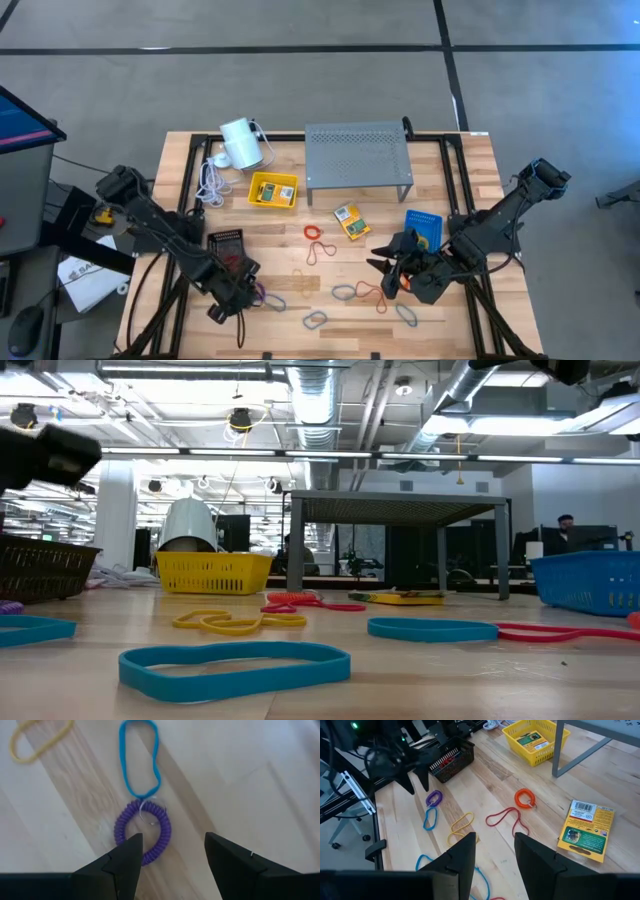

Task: Pick & Place Office Desk Supplies
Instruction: Put the violet spring keychain into the blue bin

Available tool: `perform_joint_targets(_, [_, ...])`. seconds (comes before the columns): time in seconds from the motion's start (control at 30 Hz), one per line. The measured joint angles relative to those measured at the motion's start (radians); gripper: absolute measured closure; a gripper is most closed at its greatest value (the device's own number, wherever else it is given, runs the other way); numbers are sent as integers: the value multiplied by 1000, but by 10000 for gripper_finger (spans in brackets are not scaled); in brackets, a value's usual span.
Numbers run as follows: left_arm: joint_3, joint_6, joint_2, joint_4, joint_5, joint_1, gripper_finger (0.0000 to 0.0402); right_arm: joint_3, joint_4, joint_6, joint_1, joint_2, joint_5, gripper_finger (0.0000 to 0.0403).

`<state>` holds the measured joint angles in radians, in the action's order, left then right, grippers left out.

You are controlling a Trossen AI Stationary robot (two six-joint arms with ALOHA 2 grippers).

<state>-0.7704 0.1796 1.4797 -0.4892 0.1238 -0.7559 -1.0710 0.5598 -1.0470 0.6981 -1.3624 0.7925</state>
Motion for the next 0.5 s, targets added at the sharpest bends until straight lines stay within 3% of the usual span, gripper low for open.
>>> perform_joint_targets(0.5, [-1, -26, 121, 22, 52, -2, 224, 0, 0, 0, 2, 0, 0, 269])
